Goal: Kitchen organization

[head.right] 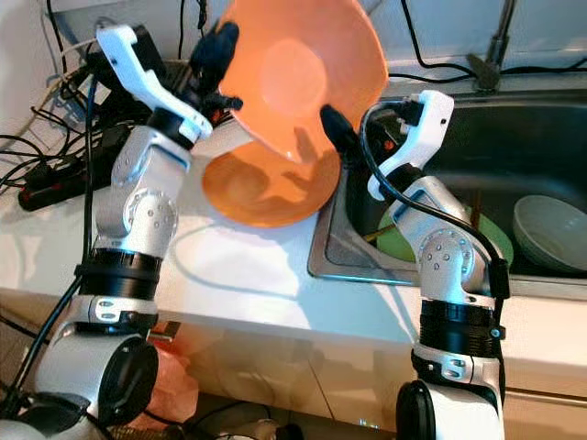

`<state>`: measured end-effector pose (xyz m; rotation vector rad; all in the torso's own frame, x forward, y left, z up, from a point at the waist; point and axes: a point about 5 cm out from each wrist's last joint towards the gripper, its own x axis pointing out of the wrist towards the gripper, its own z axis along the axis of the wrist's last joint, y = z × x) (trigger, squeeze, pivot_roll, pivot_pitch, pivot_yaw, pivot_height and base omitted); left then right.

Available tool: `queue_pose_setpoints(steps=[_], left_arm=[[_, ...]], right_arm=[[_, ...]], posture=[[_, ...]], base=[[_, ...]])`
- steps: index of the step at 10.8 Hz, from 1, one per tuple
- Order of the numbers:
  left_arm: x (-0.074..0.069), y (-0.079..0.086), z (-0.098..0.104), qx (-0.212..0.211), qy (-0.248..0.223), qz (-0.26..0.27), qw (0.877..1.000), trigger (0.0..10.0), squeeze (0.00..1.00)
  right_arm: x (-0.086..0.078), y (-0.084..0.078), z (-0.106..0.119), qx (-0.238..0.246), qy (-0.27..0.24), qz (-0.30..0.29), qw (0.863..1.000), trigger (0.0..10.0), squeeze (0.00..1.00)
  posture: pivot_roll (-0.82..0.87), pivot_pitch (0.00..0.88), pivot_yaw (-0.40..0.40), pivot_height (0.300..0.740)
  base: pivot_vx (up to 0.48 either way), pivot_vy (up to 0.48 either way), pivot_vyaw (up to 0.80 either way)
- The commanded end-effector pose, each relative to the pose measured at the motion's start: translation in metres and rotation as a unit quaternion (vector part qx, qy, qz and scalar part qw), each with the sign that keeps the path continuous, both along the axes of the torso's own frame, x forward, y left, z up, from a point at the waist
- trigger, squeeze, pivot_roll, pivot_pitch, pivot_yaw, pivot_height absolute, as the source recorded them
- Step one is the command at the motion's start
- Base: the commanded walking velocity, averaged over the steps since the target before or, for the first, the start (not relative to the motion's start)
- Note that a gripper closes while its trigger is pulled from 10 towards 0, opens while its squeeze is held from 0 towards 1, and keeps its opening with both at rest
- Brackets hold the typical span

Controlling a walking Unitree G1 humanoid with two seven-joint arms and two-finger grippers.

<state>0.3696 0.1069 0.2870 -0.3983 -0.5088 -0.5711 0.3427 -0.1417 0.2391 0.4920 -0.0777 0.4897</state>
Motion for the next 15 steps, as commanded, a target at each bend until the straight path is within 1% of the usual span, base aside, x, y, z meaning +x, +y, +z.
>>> queue_pose_setpoints(steps=[1,2,4,5,6,7,8,11,15], left_arm=[[-0.005,0.008,0.012,-0.009,-0.025,0.006,1.000,0.0,0.00],[-0.005,0.009,0.012,-0.013,-0.022,0.006,1.000,0.0,0.00],[-0.006,0.008,0.013,-0.014,-0.019,0.001,1.000,0.0,0.00],[-0.006,0.007,0.012,-0.014,-0.019,0.000,1.000,0.0,0.00],[-0.007,0.008,0.012,-0.014,-0.019,-0.001,1.000,0.0,0.00],[-0.007,0.008,0.012,-0.015,-0.018,-0.001,1.000,0.0,0.00],[-0.008,0.009,0.012,-0.015,-0.018,-0.001,1.000,0.0,0.00],[-0.008,0.007,0.012,-0.017,-0.016,-0.006,1.000,0.0,0.00],[-0.007,0.005,0.010,-0.017,-0.011,-0.015,1.000,0.0,0.00]], right_arm=[[0.003,0.005,0.006,0.012,-0.007,0.007,1.000,10.0,0.00],[0.004,0.005,0.007,0.015,-0.008,0.007,1.000,10.0,0.00],[0.007,0.007,0.010,0.027,-0.009,0.005,1.000,0.0,0.00],[0.008,0.007,0.010,0.034,-0.007,0.002,0.999,0.0,0.00],[0.010,0.006,0.010,0.057,0.003,-0.002,0.998,0.0,0.00],[0.012,0.005,0.012,0.091,0.016,-0.001,0.996,0.0,0.00],[0.013,0.005,0.012,0.109,0.027,0.004,0.994,0.0,0.00],[0.015,0.006,0.009,0.126,0.048,0.012,0.991,0.0,0.00],[0.011,0.016,0.003,0.124,0.068,0.054,0.988,0.0,0.00]], posture=[[0.11,0.060,0.194,0.740],[0.11,0.060,0.194,0.740],[0.11,0.059,0.189,0.740],[0.11,0.059,0.189,0.740],[0.11,0.059,0.189,0.740],[0.11,0.059,0.189,0.740],[0.11,0.059,0.189,0.740],[0.11,0.058,0.185,0.740],[0.11,0.058,0.184,0.740]], base=[[0.000,0.000,0.00],[0.000,0.000,0.00],[0.000,0.000,0.00],[0.000,0.000,0.00],[0.000,0.000,0.00],[0.000,0.000,0.00],[0.000,0.000,0.00],[0.000,0.000,0.00],[0.000,0.000,0.00]])
